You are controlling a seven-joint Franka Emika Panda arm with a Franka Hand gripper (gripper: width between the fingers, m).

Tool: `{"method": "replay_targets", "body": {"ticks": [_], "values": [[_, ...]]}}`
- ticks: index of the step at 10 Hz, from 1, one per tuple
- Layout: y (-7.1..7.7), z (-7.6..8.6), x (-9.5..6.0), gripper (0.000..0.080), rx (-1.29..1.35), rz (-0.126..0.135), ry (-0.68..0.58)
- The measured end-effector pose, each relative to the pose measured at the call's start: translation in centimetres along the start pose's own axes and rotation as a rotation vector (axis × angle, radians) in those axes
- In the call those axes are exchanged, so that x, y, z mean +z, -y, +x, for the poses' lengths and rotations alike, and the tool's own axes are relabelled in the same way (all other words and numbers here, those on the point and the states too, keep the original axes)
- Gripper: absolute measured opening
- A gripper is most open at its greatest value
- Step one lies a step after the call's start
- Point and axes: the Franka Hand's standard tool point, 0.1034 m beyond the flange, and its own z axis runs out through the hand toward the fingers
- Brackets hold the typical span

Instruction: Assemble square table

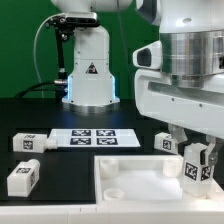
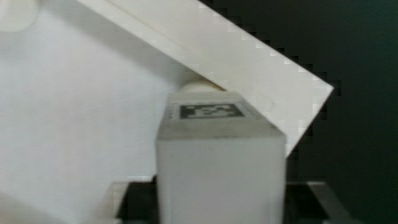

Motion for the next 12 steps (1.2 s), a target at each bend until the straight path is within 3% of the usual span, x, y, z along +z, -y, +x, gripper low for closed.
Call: {"method": "replay_targets", "body": {"ticks": [1, 2, 4, 5, 6, 7, 8, 9, 12], "values": [[-0.1, 0.1, 0.0, 0.0286, 0.097, 0.005, 0.007], [-0.3, 0.2, 0.1, 0.0287, 0.271, 0.029, 0.03], [-0.8, -0.2, 0.2, 0.0287, 0.534, 0.109, 0.06], [-0.8, -0.2, 0.1, 0.0287, 0.499, 0.11, 0.058], [-0.9, -0.4, 0.2, 0.037, 0.43, 0.097, 0.056], [-1.1, -0.9, 0.1, 0.054, 0.29, 0.032, 0.058], [-0.5, -0.9, 0.0, 0.054, 0.121, 0.04, 0.043], [-0.5, -1.2, 0.2, 0.0619, -0.055, 0.038, 0.04], [-0.4, -1.3, 0.3, 0.0647, -0.305, 0.041, 0.037]]}}
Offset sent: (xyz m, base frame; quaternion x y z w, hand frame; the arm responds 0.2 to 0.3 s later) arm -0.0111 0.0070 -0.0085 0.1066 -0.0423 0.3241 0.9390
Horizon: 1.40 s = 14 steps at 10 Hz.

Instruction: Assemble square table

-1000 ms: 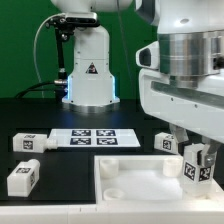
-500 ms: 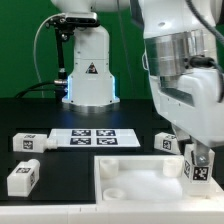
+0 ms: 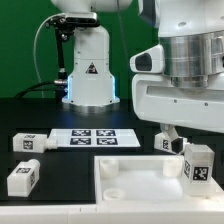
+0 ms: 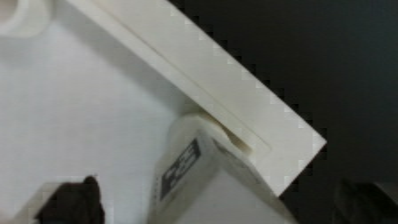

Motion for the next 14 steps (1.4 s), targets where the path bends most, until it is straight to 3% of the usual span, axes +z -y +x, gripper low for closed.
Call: {"method": "replay_targets", "body": {"ticks": [1, 3, 4, 5, 6, 7, 8, 12, 14], "values": [[-0.04, 0.06, -0.02, 0.0647, -0.067, -0.002, -0.002], [-0.37, 0.8, 0.13, 0.0649, -0.533, -0.033, -0.019], [-0.47, 0.87, 0.17, 0.0649, -0.593, -0.034, -0.017], [-0.45, 0.84, 0.18, 0.0629, -0.572, -0.033, -0.017], [-0.46, 0.82, 0.2, 0.05, -0.549, -0.033, -0.017], [-0.45, 0.8, 0.22, 0.05, -0.511, -0.031, -0.016], [-0.43, 0.77, 0.22, 0.0299, -0.449, -0.031, -0.017], [-0.41, 0.78, 0.23, 0.0284, -0.126, -0.024, -0.022], [-0.47, 1.0, 0.14, 0.0284, 0.087, 0.001, -0.005]]}}
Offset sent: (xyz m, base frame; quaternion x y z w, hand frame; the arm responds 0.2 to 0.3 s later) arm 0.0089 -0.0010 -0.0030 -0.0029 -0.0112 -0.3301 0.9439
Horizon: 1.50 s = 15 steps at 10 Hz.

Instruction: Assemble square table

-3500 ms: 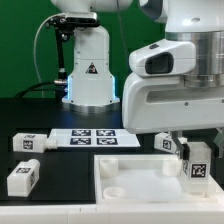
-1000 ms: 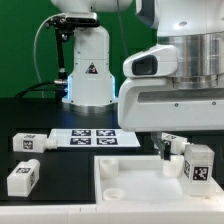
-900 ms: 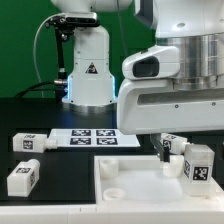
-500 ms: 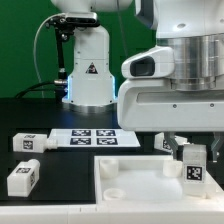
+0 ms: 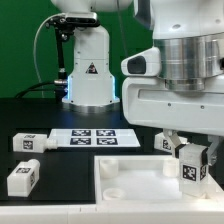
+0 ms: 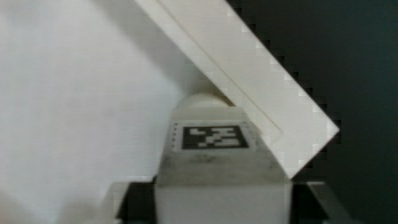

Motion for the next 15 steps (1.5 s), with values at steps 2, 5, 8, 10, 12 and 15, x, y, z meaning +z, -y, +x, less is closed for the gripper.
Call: {"method": "replay_targets", "body": {"ticks": [2, 5, 8, 10, 12, 15], "values": [[-0.1, 0.1, 0.0, 0.0284, 0.289, 0.022, 0.026], [0.1, -0.1, 0.3, 0.0284, 0.63, 0.034, 0.033], [0.2, 0.0, -0.1, 0.0481, 0.396, 0.019, 0.032], [0.9, -0.5, -0.3, 0.0599, 0.122, 0.02, 0.017], [0.9, -0.6, -0.2, 0.0646, -0.033, 0.022, 0.013], [0.7, -0.1, 0.2, 0.0648, -0.526, -0.026, -0.035]]}}
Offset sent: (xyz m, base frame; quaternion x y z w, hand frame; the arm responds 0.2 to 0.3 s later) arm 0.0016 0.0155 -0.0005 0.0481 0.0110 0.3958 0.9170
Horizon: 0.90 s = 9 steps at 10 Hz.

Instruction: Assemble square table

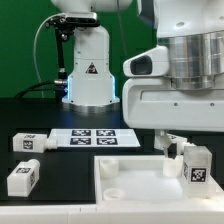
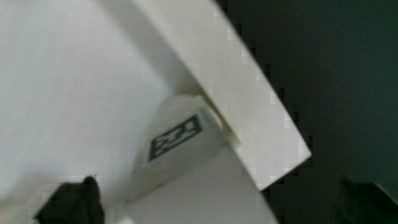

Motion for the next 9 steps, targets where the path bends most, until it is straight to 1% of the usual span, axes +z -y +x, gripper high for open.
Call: {"method": "replay_targets", "body": {"ticks": [1, 2, 3, 4, 5, 8, 9], "values": [[0.04, 0.23, 0.17, 0.0648, -0.114, -0.007, -0.016], [0.0, 0.25, 0.19, 0.0627, -0.103, -0.006, -0.016], [0.02, 0.23, 0.2, 0.0499, -0.071, -0.006, -0.016], [0.02, 0.22, 0.21, 0.0499, -0.057, -0.006, -0.016], [-0.04, 0.24, 0.22, 0.0287, -0.025, -0.007, -0.016], [-0.53, 0.44, 0.2, 0.0287, 0.229, 0.002, -0.014], [-0.64, 0.46, 0.22, 0.0287, 0.359, 0.004, -0.013]]}}
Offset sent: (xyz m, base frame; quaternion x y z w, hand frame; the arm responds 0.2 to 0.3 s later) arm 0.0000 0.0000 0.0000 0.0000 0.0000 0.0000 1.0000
